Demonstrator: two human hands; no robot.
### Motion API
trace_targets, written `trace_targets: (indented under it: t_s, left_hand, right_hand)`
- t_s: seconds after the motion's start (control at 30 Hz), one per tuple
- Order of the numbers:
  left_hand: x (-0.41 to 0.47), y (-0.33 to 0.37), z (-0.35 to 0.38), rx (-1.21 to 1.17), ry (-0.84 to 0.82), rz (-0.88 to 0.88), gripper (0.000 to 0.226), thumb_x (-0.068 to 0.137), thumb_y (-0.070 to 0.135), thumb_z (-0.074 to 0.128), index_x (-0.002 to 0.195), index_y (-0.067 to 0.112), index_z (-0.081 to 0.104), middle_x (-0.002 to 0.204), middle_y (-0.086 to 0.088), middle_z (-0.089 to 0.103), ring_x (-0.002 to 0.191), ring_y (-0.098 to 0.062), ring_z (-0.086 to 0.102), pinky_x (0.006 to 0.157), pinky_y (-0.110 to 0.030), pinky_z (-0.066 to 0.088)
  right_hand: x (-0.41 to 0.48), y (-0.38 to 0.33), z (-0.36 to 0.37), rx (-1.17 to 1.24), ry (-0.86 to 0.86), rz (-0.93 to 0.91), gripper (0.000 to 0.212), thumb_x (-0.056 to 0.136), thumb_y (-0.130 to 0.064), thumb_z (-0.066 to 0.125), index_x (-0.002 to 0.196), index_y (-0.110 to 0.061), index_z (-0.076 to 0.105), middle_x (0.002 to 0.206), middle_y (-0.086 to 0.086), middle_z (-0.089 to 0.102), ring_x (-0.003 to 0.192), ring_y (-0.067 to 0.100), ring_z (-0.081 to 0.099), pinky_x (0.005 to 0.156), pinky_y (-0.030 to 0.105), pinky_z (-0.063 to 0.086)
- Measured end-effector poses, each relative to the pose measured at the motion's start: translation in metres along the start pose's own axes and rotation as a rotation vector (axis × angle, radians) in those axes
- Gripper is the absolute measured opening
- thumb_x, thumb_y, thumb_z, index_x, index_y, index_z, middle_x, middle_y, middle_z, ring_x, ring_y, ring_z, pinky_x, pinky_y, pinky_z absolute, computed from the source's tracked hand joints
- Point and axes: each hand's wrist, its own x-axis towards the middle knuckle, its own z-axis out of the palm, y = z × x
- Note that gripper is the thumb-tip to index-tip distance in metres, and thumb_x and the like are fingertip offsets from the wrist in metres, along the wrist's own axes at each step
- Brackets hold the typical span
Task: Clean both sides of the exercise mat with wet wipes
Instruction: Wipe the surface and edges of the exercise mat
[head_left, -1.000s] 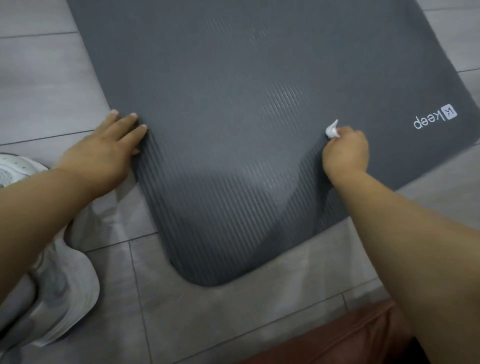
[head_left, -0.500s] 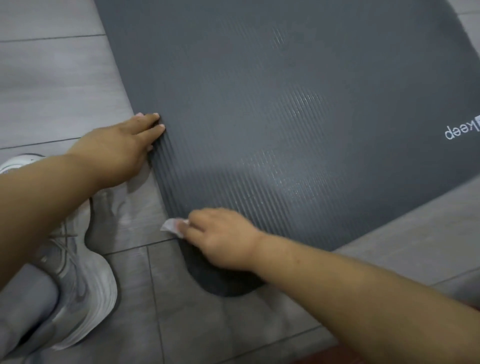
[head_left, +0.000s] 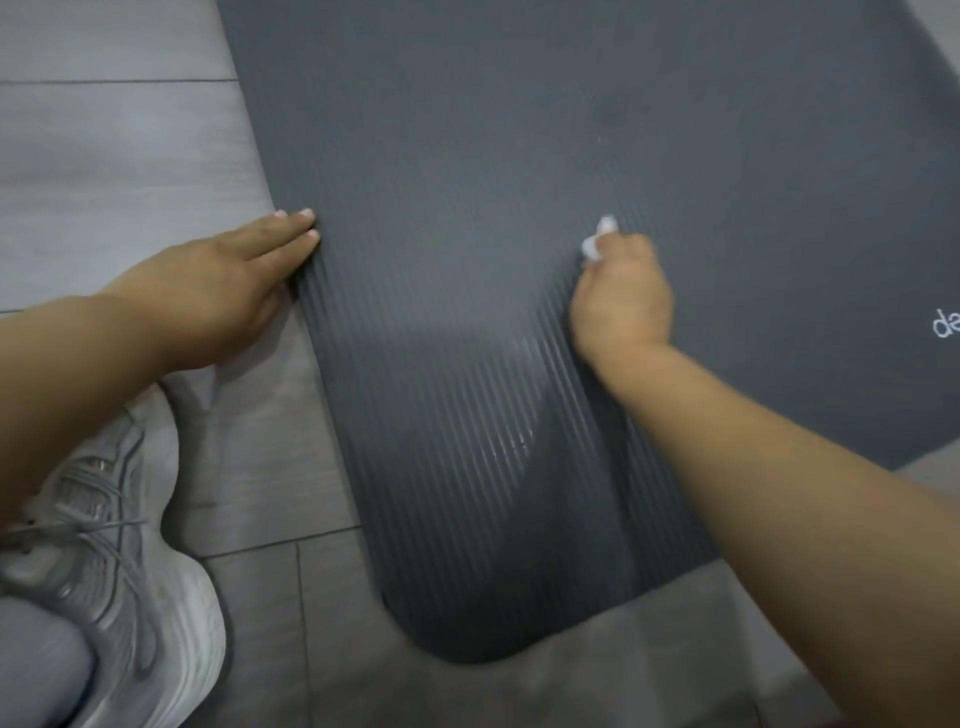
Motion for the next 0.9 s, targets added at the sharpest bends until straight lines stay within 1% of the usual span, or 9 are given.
trace_targets:
  t_s: [0.07,0.2,0.3,0.4,0.53,0.63,0.7,0.8,0.9]
  left_hand:
    - [-0.001,-0.005,0.0,-0.007,0.001,0.023,0.049,0.086,0.013,0.042,0.129,-0.009,0.049,0.136,-0.025,0.046,0.121,-0.038,0.045,0.112,-0.012,0.01]
    - [-0.002,-0.008,0.006,-0.02,-0.004,0.024,0.052,0.082,-0.007,0.056,0.132,-0.005,0.047,0.139,-0.022,0.044,0.123,-0.04,0.045,0.109,-0.037,0.03]
    - [-0.003,-0.013,0.005,-0.062,-0.021,0.017,0.063,0.074,-0.016,0.064,0.133,-0.002,0.048,0.141,-0.016,0.043,0.125,-0.033,0.04,0.113,-0.016,0.016]
    - [-0.001,-0.013,0.003,-0.05,-0.001,0.001,0.055,0.081,-0.006,0.061,0.134,0.004,0.049,0.142,-0.012,0.044,0.124,-0.034,0.048,0.105,-0.043,0.036]
    - [0.007,-0.013,-0.005,0.076,0.0,0.079,0.051,0.087,0.025,0.032,0.122,0.001,0.061,0.133,-0.019,0.053,0.098,-0.046,0.063,0.077,-0.06,0.052]
    - [0.018,-0.019,-0.005,0.084,0.035,0.082,0.051,0.086,0.024,0.031,0.116,-0.001,0.063,0.131,-0.022,0.054,0.104,-0.047,0.06,0.082,-0.062,0.049]
    - [0.022,-0.024,0.002,0.054,0.096,0.043,0.04,0.088,0.012,0.045,0.123,-0.004,0.057,0.134,-0.024,0.05,0.117,-0.046,0.052,0.094,-0.061,0.041]
    - [0.021,-0.029,0.012,-0.019,0.095,-0.05,0.06,0.077,-0.012,0.061,0.135,-0.004,0.045,0.142,-0.021,0.041,0.128,-0.041,0.041,0.103,-0.054,0.031]
    - [0.022,-0.029,0.015,-0.041,0.087,-0.055,0.062,0.076,-0.014,0.061,0.135,-0.005,0.044,0.143,-0.021,0.039,0.128,-0.041,0.039,0.101,-0.057,0.033]
  right_hand:
    - [-0.04,-0.035,0.013,0.073,-0.039,-0.334,0.036,0.085,-0.003,0.049,0.119,0.002,0.058,0.091,0.015,0.061,0.075,0.031,0.059,0.059,0.032,0.044]
    - [-0.124,-0.075,0.015,0.319,-0.334,-0.994,0.039,0.072,0.003,0.067,0.109,0.01,0.062,0.076,0.018,0.059,0.058,0.032,0.055,0.046,0.033,0.042]
    - [-0.124,-0.08,0.008,0.265,-0.474,-1.214,0.031,0.073,-0.003,0.068,0.104,0.004,0.067,0.077,0.016,0.06,0.059,0.03,0.056,0.047,0.031,0.041]
    - [-0.065,-0.059,0.009,0.215,-0.284,-1.036,0.032,0.077,-0.012,0.048,0.104,-0.009,0.066,0.074,0.011,0.062,0.059,0.028,0.059,0.048,0.031,0.045]
    - [0.041,-0.004,0.003,-0.019,-0.037,-0.428,0.032,0.089,-0.009,0.042,0.114,-0.004,0.062,0.103,0.022,0.06,0.09,0.038,0.06,0.075,0.04,0.048]
    - [0.094,0.027,-0.007,-0.192,-0.086,-0.031,0.038,0.092,-0.005,0.039,0.128,-0.008,0.053,0.121,0.02,0.05,0.107,0.036,0.051,0.087,0.037,0.04]
    - [0.103,0.023,-0.006,-0.165,-0.055,0.104,0.03,0.092,-0.004,0.039,0.119,-0.003,0.053,0.119,0.019,0.05,0.109,0.035,0.05,0.088,0.037,0.04]
    - [0.083,-0.009,0.008,-0.017,-0.046,0.065,0.029,0.092,-0.004,0.039,0.117,-0.005,0.053,0.122,0.014,0.051,0.115,0.03,0.05,0.094,0.033,0.036]
    - [0.025,-0.049,0.026,0.065,-0.08,-0.227,0.036,0.091,-0.004,0.041,0.125,-0.003,0.054,0.119,0.013,0.056,0.106,0.028,0.055,0.084,0.029,0.037]
